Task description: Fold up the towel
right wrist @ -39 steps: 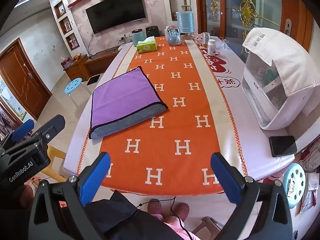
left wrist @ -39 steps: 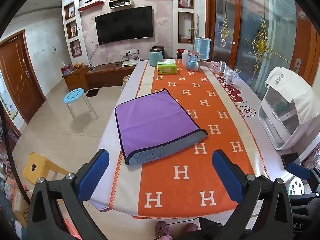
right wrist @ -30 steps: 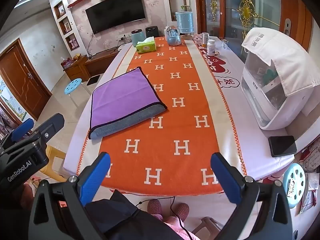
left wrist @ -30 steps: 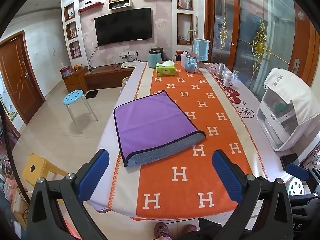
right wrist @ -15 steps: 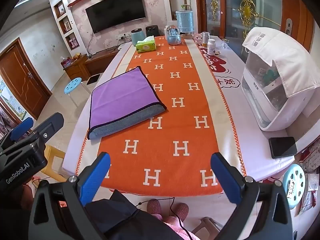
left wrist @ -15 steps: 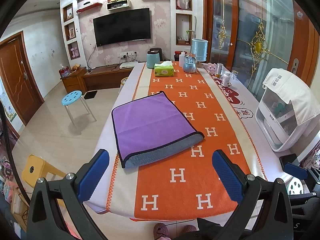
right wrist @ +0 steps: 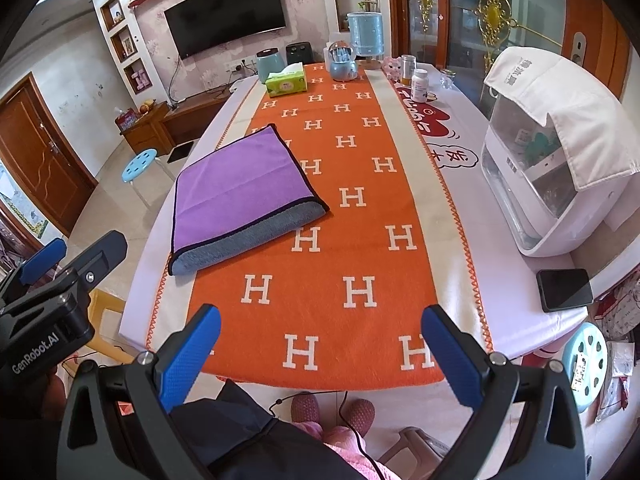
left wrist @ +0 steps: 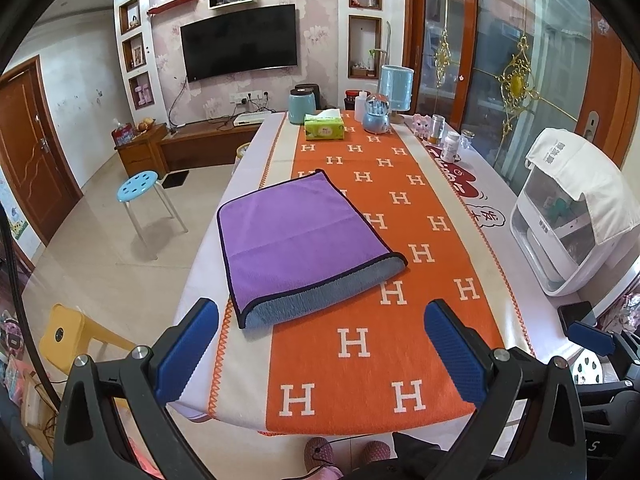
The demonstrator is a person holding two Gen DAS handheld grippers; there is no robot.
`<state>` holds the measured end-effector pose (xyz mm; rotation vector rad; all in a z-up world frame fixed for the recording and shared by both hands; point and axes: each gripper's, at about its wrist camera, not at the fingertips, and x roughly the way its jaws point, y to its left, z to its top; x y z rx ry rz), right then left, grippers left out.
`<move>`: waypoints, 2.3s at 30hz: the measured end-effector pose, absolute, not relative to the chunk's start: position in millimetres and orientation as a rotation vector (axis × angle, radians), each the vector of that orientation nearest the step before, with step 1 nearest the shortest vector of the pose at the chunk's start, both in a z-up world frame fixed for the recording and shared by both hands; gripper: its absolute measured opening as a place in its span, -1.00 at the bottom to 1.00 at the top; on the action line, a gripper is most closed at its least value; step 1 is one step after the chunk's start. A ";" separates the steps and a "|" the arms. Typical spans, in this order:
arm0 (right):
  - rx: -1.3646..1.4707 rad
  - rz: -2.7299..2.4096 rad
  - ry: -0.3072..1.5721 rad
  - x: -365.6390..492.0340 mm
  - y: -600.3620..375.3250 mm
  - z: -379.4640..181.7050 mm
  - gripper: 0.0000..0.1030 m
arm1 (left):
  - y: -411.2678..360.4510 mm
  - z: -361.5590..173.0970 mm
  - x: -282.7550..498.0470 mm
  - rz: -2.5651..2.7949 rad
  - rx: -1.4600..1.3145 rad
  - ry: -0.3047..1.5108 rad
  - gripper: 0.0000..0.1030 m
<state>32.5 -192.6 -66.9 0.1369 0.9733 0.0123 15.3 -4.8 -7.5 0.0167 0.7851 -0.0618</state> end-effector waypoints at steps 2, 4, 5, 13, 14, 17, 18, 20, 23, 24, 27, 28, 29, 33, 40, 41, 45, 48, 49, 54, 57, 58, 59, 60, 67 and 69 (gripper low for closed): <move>0.134 0.007 0.980 32.6 -190.8 -67.3 0.95 | -2.1 -9.0 16.7 -0.067 0.015 0.793 0.99; 0.132 0.001 0.987 33.2 -188.8 -67.3 0.95 | 0.1 -9.2 19.9 -0.072 0.015 0.802 0.99; 0.133 -0.002 0.990 33.7 -188.6 -67.4 0.95 | 1.7 -9.5 20.6 -0.075 0.014 0.804 0.99; 0.115 -0.039 1.002 39.0 -178.8 -69.2 0.95 | 10.5 -16.2 31.7 -0.117 0.018 0.832 0.99; 0.113 -0.042 1.003 39.2 -176.6 -69.4 0.95 | 11.6 -17.3 33.3 -0.124 0.020 0.835 0.99; 0.116 -0.055 1.007 40.0 -170.6 -70.8 0.95 | 14.3 -20.3 37.3 -0.146 0.025 0.844 0.99; 0.119 -0.061 1.008 40.4 -169.0 -71.0 0.95 | 14.7 -21.6 38.1 -0.153 0.027 0.847 0.99; 0.124 -0.077 1.007 40.2 -165.9 -71.5 0.95 | 18.2 -23.7 40.8 -0.167 0.029 0.853 0.99; 0.127 -0.095 0.998 39.0 -159.5 -72.9 0.95 | 23.5 -28.0 43.6 -0.187 0.029 0.864 0.99; 0.127 -0.098 0.996 39.1 -158.4 -73.4 0.95 | 25.0 -29.1 44.4 -0.193 0.028 0.868 0.99; 0.129 -0.103 1.001 39.5 -153.1 -75.9 0.95 | 29.2 -32.8 47.3 -0.203 0.029 0.880 0.99; 0.131 -0.103 1.002 39.2 -151.6 -76.8 0.95 | 30.9 -33.8 47.9 -0.205 0.028 0.882 0.99; 0.133 -0.102 1.003 39.2 -149.9 -77.5 0.95 | 32.6 -35.1 49.0 -0.206 0.028 0.884 0.99; 0.131 -0.092 1.000 41.7 -145.5 -78.6 0.95 | 37.4 -38.6 52.6 -0.210 0.015 0.893 0.99; 0.107 -0.058 0.975 49.9 -144.8 -77.6 0.94 | 43.6 -45.3 60.1 -0.201 -0.018 0.911 0.99; 0.102 -0.047 0.971 53.2 -145.6 -77.6 0.94 | 44.3 -46.3 62.1 -0.196 -0.022 0.914 0.99; 0.066 -0.006 0.957 67.6 -147.1 -77.4 0.92 | 46.2 -53.0 72.4 -0.149 -0.026 0.934 0.99; 0.029 0.040 0.947 83.3 -147.8 -78.2 0.86 | 48.3 -56.9 81.7 -0.114 -0.042 0.947 0.99; 0.016 0.060 0.948 90.3 -148.2 -79.1 0.84 | 48.5 -58.3 85.1 -0.102 -0.047 0.951 0.99; -0.029 0.145 0.945 118.8 -150.0 -85.7 0.78 | 54.8 -67.6 104.2 -0.058 -0.097 0.974 0.99; -0.064 0.193 0.938 135.5 -150.5 -90.1 0.72 | 57.1 -73.3 115.6 -0.036 -0.107 0.974 0.99; -0.077 0.207 0.934 140.8 -151.1 -91.8 0.72 | 57.4 -75.5 119.2 -0.033 -0.107 0.974 0.99; -0.099 0.222 0.927 148.6 -151.4 -94.0 0.72 | 58.0 -77.1 122.3 -0.032 -0.106 0.974 0.99; -0.113 0.233 0.924 154.0 -151.6 -96.1 0.71 | 58.1 -79.0 125.9 -0.030 -0.104 0.975 0.99; -0.217 0.311 0.894 192.3 -152.0 -116.4 0.59 | 60.8 -96.6 147.0 -0.034 -0.086 0.969 0.99; -0.241 0.328 0.896 200.6 -153.0 -123.4 0.57 | 62.3 -103.6 153.4 -0.034 -0.081 0.970 0.99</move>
